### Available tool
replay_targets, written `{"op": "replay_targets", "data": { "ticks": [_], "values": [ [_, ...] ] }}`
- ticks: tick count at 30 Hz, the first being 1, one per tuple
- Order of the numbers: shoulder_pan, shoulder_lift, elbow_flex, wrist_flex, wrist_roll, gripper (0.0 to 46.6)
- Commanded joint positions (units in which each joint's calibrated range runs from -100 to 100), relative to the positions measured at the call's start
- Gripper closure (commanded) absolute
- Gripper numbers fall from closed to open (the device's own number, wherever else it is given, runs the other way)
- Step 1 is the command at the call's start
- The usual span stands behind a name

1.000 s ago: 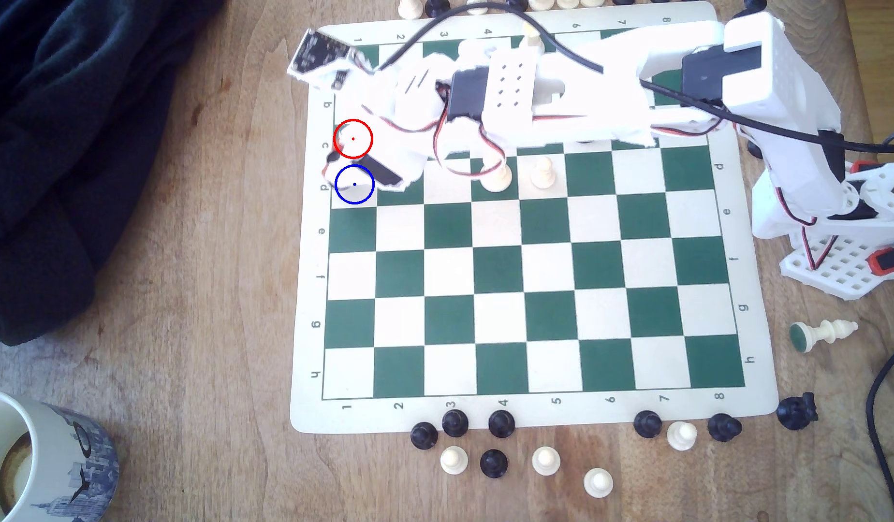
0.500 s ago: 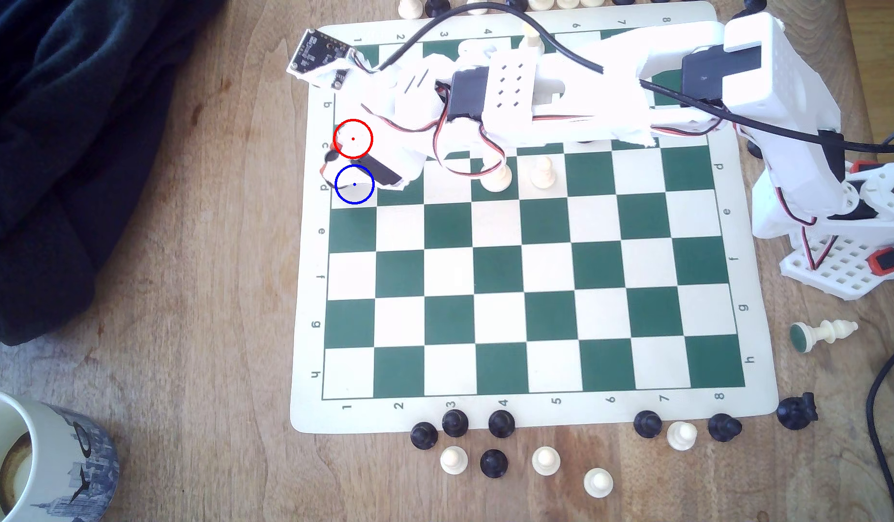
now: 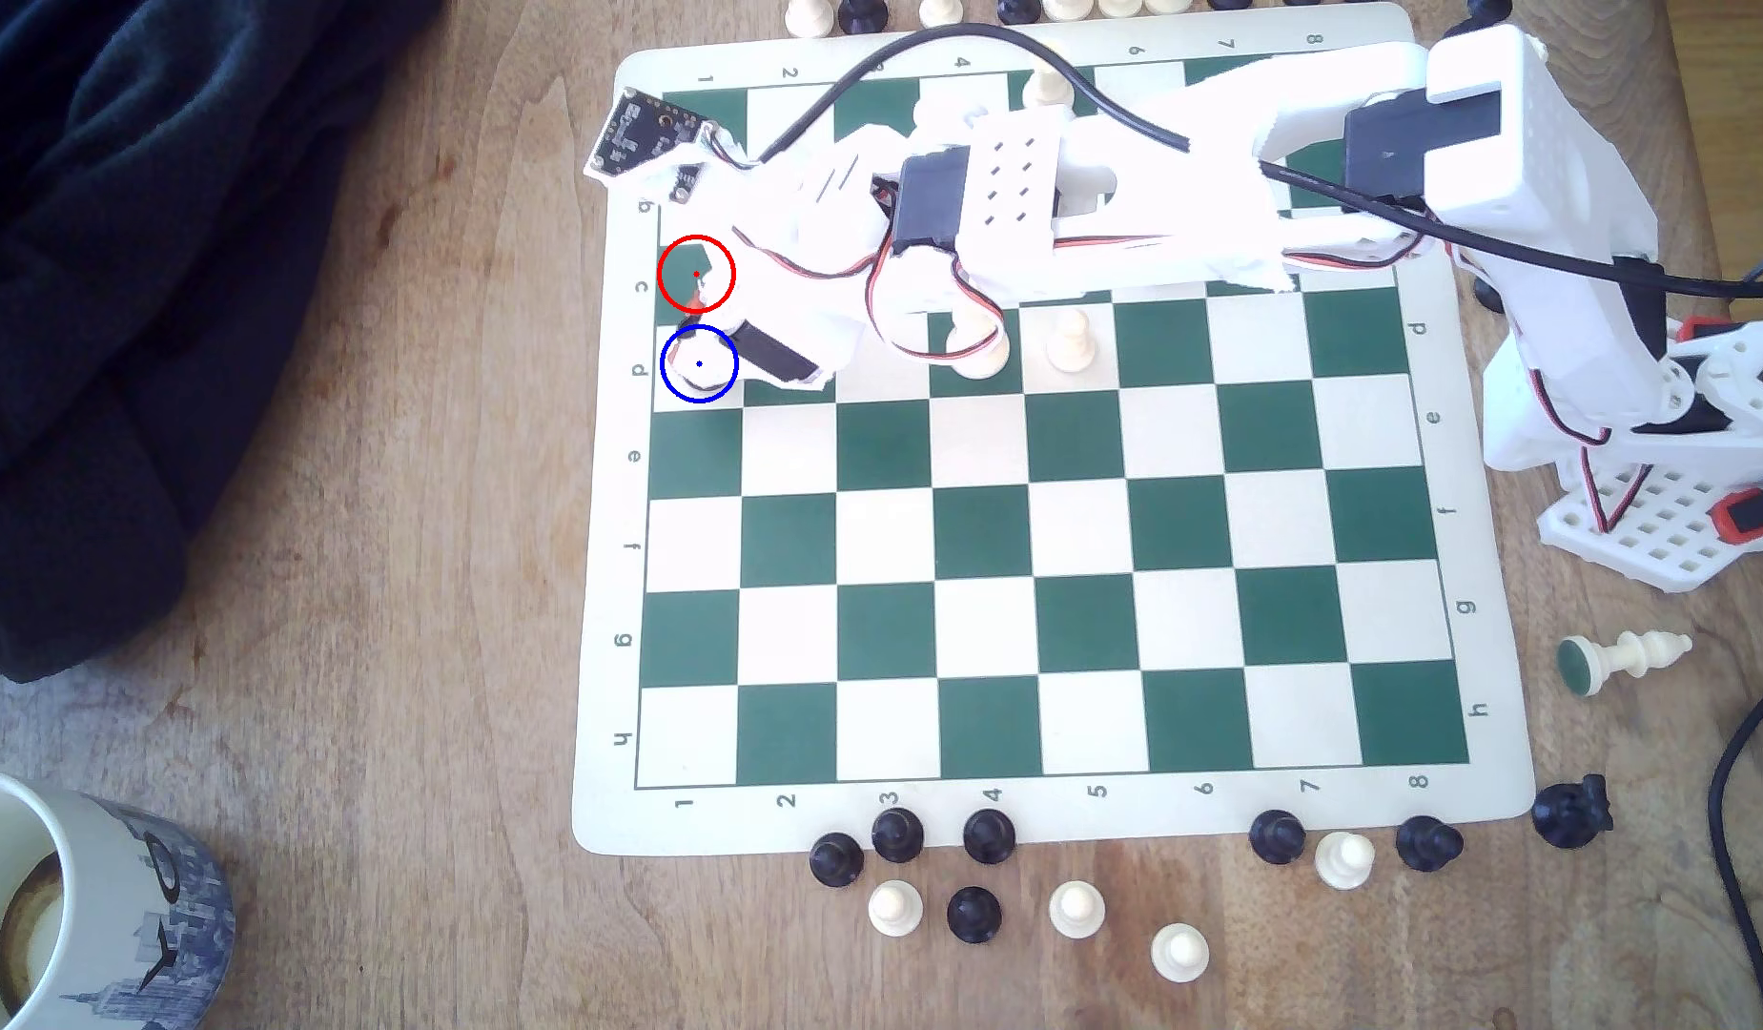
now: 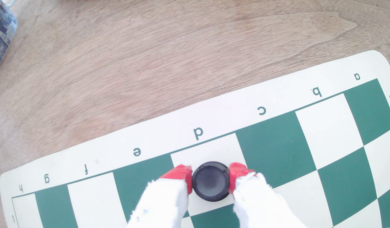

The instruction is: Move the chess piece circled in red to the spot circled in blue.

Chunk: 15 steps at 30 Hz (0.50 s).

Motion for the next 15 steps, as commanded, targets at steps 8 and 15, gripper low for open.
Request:
{"op": "replay_targets", "data": {
  "ticks": [8, 15],
  "values": [
    [0.00, -1.04, -1.24, -0.59, 0.15, 39.3],
    [0.54, -2.23, -1.24, -0.51, -0.05, 30.0]
  ]
}}
